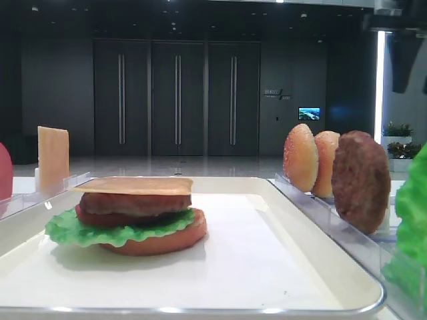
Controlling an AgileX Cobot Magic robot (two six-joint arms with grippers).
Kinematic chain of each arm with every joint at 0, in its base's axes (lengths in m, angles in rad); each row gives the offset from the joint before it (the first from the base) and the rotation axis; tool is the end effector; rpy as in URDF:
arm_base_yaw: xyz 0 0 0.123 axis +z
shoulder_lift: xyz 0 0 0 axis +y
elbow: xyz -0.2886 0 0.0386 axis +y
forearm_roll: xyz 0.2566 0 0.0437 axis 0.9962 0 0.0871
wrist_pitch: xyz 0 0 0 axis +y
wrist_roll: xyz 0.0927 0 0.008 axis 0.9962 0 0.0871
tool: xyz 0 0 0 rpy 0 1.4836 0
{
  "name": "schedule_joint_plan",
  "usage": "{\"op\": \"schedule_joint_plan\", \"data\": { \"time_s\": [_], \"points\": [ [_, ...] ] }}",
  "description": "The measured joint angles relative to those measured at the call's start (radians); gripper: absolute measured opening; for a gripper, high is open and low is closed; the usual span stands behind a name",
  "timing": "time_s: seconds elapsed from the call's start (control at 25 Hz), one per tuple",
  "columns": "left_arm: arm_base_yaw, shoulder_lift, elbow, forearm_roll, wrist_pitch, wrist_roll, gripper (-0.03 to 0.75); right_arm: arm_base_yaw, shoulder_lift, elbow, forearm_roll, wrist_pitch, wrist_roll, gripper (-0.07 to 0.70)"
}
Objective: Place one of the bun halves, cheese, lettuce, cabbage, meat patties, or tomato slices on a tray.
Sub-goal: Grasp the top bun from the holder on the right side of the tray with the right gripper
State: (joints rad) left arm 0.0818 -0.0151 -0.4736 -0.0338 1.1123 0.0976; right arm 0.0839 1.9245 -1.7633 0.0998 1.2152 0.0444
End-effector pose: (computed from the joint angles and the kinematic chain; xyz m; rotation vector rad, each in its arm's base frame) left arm -0.0030 -0.0031 0.2687 0.0191 2.1073 0.0666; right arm 0.4200 0.0440 0.2933 -0.0258 2.8623 0.1668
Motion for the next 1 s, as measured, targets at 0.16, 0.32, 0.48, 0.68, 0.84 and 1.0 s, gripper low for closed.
{"op": "schedule_joint_plan", "data": {
  "time_s": [0.16, 0.32, 0.48, 0.68, 0.84, 1.0],
  "points": [
    [0.000, 0.000, 0.000, 0.000, 0.000, 0.000, -0.007, 0.155, 0.000, -0.009, 0.002, 0.000, 0.063, 0.308],
    [0.000, 0.000, 0.000, 0.000, 0.000, 0.000, -0.007, 0.272, 0.001, -0.011, -0.019, -0.040, 0.116, 0.308],
    [0.000, 0.000, 0.000, 0.000, 0.000, 0.000, -0.007, 0.305, 0.002, -0.011, -0.059, -0.094, 0.156, 0.316],
    [0.000, 0.000, 0.000, 0.000, 0.000, 0.000, -0.007, 0.305, 0.002, -0.011, -0.077, -0.152, 0.173, 0.335],
    [0.000, 0.000, 0.000, 0.000, 0.000, 0.000, -0.007, 0.305, 0.003, -0.011, -0.080, -0.194, 0.174, 0.340],
    [0.000, 0.000, 0.000, 0.000, 0.000, 0.000, -0.007, 0.305, 0.027, -0.011, -0.080, -0.199, 0.171, 0.339]
  ]
}}
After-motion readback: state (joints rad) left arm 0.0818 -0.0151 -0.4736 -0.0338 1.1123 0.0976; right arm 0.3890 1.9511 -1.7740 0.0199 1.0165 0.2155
